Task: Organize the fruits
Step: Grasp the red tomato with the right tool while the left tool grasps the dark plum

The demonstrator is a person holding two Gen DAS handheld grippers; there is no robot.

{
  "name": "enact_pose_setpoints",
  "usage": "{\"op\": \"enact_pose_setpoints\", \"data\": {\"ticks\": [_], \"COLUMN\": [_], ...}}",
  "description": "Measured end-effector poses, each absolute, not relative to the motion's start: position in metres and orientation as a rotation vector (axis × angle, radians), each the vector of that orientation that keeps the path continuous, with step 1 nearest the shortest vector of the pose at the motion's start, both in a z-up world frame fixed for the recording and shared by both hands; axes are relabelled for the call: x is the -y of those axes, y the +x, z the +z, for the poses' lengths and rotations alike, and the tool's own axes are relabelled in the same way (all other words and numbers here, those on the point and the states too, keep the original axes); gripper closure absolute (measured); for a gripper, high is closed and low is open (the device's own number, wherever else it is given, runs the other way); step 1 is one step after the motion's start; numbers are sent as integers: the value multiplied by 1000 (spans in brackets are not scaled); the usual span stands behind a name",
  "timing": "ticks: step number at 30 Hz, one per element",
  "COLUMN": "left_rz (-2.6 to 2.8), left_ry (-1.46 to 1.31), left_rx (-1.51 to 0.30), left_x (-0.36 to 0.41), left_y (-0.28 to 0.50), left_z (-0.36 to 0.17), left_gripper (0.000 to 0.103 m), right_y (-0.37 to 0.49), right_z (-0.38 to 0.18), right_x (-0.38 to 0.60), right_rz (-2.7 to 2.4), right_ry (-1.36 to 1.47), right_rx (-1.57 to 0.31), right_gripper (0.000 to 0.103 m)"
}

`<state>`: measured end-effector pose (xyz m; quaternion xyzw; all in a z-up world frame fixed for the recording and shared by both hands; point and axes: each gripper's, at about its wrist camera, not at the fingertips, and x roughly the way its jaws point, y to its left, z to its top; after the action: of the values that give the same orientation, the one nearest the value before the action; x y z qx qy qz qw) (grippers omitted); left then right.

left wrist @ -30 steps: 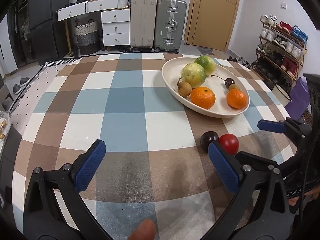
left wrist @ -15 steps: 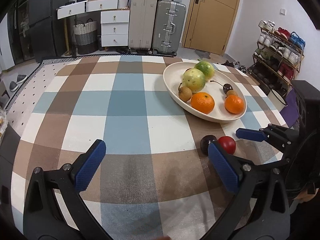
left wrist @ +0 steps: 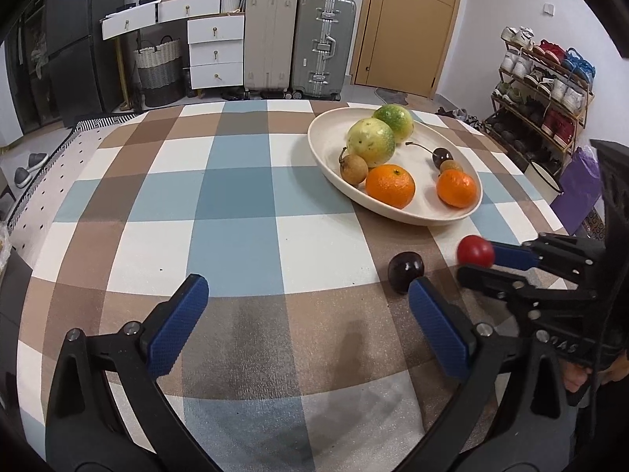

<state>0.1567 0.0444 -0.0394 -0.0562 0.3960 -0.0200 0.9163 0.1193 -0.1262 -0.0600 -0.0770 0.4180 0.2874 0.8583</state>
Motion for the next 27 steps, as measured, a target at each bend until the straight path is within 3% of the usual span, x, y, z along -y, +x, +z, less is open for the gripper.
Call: {"op": "enact_pose_setpoints", "data": {"ticks": [18, 25, 27], "left_rz": [-105, -141, -157], "left_ry": [-47, -24, -26], "left_rx": [-869, -887, -896], "left_x": [-3, 18, 22], "left_y": [168, 180, 184], "left_z": [-47, -47, -49], "left_gripper": [3, 23, 34], "right_y": [120, 119, 121], "right_z": [-55, -54, -55], "right_x": [183, 183, 184], "right_rz": [518, 521, 524], "right_ry": [-43, -39, -32], "right_rx": [-847, -845, -852], "right_gripper": [72, 72, 72]}}
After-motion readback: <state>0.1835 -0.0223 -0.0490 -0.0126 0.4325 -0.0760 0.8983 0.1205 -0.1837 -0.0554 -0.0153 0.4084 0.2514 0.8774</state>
